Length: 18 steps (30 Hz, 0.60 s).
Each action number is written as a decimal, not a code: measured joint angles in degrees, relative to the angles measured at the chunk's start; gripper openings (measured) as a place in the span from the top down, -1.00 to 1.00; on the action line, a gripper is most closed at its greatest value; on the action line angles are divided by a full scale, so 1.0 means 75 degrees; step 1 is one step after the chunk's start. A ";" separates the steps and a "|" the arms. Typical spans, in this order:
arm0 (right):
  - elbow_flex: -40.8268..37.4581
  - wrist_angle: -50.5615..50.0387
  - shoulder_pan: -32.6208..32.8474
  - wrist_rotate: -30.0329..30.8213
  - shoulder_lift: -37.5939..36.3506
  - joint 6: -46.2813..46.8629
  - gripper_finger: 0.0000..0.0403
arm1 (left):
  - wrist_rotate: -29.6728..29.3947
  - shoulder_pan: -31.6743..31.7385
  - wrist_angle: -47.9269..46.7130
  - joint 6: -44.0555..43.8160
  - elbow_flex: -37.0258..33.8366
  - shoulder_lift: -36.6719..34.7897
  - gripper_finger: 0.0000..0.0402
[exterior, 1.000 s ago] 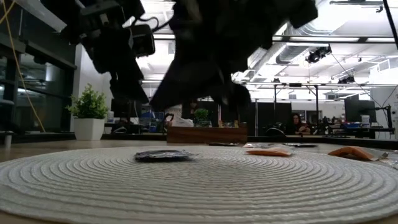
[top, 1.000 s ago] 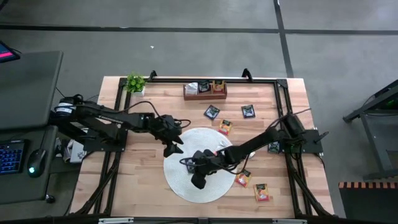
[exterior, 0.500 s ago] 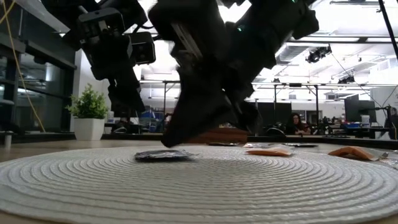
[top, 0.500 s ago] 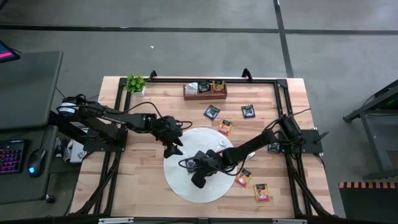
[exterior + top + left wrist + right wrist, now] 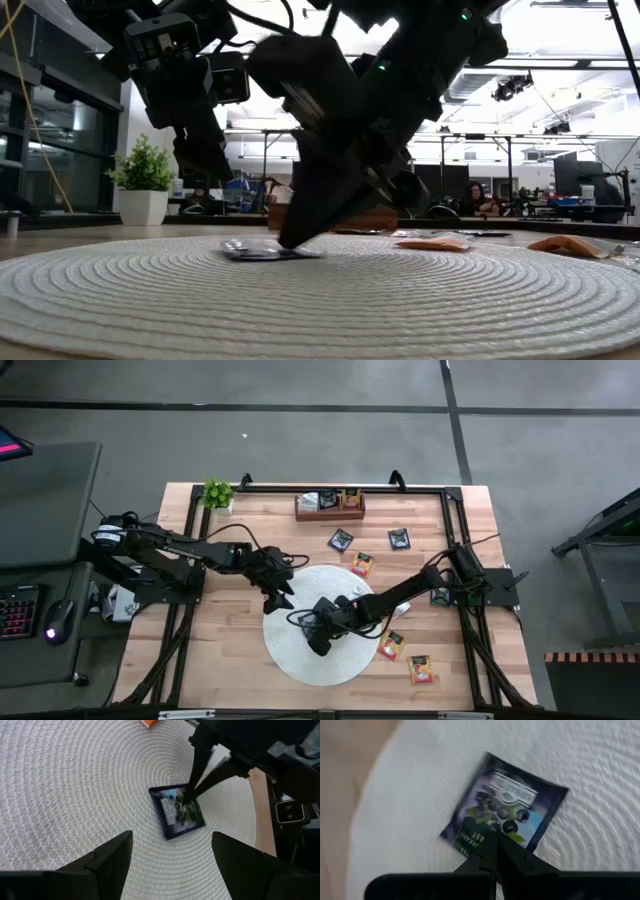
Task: Pick & Place Tea
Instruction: Put the blue tea bag into the middle section of the wooden organizer
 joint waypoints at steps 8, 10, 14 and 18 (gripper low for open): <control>0.0009 -0.0453 -0.0002 -0.0114 -0.0032 0.0012 1.00 | 0.0005 0.0002 -0.0002 0.0000 0.0000 0.0000 -0.35; 0.0009 -0.0474 -0.0040 -0.0118 -0.0032 0.0005 1.00 | 0.0076 0.0002 -0.0002 -0.0003 0.0000 0.0000 -0.35; 0.0009 -0.0562 -0.0150 -0.0379 -0.0035 -0.0274 1.00 | 0.0332 -0.0001 -0.0005 -0.0029 0.0000 0.0000 -0.35; 0.0009 -0.0672 -0.0263 -0.0792 -0.0038 -0.0939 1.00 | 0.0397 0.0000 -0.0005 -0.0035 0.0000 0.0000 -0.35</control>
